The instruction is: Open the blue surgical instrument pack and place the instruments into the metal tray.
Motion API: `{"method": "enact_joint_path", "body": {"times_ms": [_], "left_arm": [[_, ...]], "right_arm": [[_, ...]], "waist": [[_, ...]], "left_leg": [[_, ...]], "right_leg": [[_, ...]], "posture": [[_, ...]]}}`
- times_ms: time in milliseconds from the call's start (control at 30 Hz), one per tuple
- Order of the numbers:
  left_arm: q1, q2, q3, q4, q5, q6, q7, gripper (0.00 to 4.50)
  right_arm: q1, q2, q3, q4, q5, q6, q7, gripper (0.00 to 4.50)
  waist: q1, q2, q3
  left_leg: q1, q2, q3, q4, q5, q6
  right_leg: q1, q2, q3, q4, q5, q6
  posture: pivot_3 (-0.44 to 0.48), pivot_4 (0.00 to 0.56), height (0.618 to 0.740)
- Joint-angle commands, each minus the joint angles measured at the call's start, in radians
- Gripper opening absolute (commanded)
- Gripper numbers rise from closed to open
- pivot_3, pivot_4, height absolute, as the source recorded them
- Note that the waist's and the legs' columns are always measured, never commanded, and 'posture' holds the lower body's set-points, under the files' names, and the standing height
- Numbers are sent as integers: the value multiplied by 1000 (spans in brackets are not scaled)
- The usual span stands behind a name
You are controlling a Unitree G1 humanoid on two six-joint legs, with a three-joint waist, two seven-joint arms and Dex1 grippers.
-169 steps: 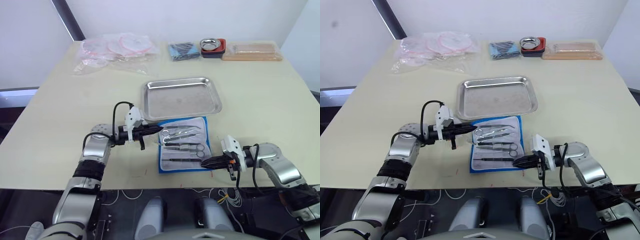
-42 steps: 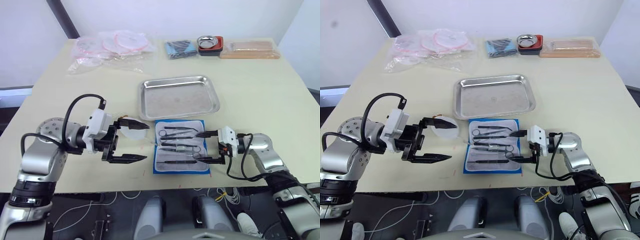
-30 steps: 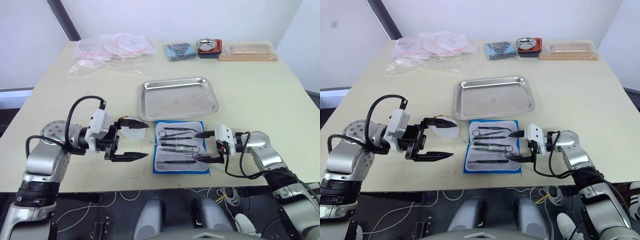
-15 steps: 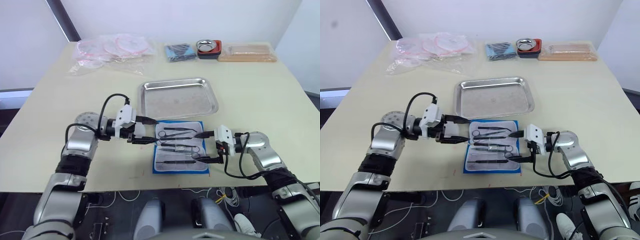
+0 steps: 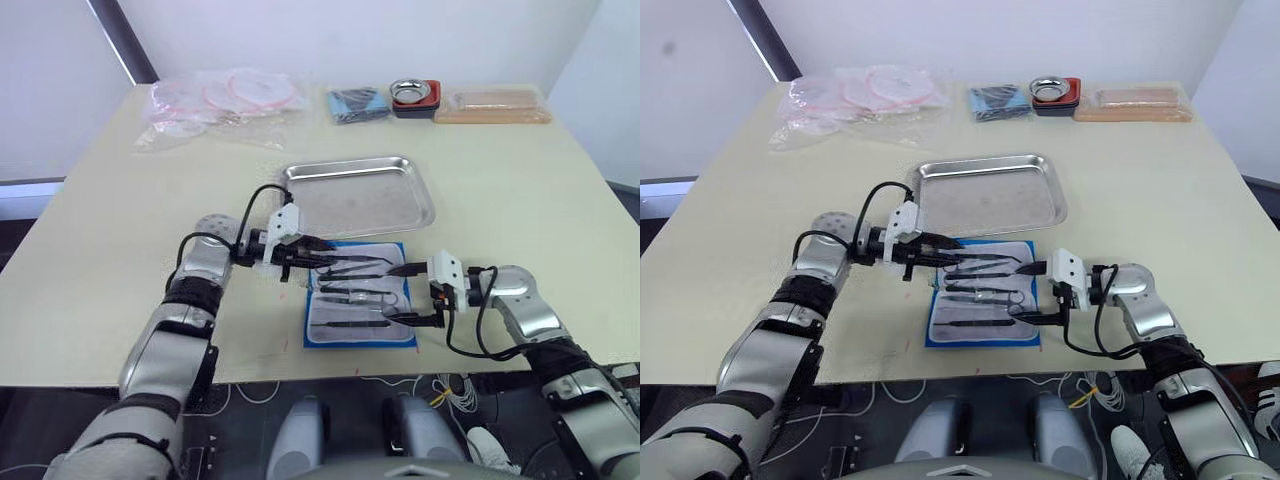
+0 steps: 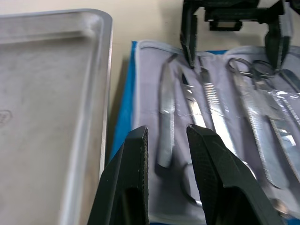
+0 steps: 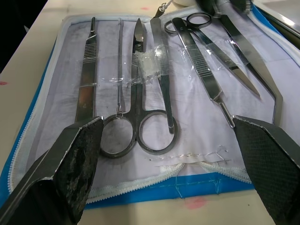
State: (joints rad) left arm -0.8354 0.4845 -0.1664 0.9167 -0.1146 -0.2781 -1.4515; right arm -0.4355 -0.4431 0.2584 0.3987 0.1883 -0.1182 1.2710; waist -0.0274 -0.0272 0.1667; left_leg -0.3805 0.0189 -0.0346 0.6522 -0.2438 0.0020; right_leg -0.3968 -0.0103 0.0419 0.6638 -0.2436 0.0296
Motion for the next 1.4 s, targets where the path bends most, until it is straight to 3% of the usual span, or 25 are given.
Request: {"method": "enact_joint_path", "body": {"times_ms": [33, 667, 733, 767, 833, 1400], "left_arm": [[-25, -15, 9, 70, 29, -29, 32, 1410], [2, 6, -15, 108, 98, -32, -7, 1410], [3, 3, -9, 105, 94, -24, -11, 890], [3, 1, -6, 105, 93, -21, -12, 850], [6, 1, -5, 101, 91, -20, -21, 96], [41, 66, -20, -115, 112, 94, -19, 96]], "right_arm": [[43, -6, 40, 50, -71, 25, -31, 4500], [44, -1, 40, 46, -68, 25, -39, 4500], [41, 0, 40, 50, -68, 24, -39, 4500], [40, 0, 41, 52, -68, 23, -39, 4500], [39, 0, 42, 52, -68, 23, -39, 4500], [48, -41, 103, 53, -125, 143, -56, 4500]], "waist": [[-3, 0, 0], [-12, 2, -3], [-13, 3, -4], [-13, 3, -5], [-13, 4, -6], [-16, 4, -8]], "left_leg": [[0, 0, 0, 0, 0, 0], [0, 0, 0, 0, 0, 0], [0, 0, 0, -1, 0, 0], [0, 0, 0, -1, 0, 0], [0, 0, 0, -1, 0, 0], [0, 1, 0, -1, 0, 0]], "right_leg": [[0, 0, 0, 0, 0, 0], [0, 0, 0, 0, 0, 0], [0, 0, 0, 0, 0, 0], [0, 0, 0, 0, 0, 0], [0, 0, 0, 0, 0, 1], [0, 1, 1, 0, -2, 2]], "posture": [[0, 150, 740], [0, 150, 740], [0, 150, 740], [0, 150, 740], [0, 150, 740], [0, 150, 740]]}}
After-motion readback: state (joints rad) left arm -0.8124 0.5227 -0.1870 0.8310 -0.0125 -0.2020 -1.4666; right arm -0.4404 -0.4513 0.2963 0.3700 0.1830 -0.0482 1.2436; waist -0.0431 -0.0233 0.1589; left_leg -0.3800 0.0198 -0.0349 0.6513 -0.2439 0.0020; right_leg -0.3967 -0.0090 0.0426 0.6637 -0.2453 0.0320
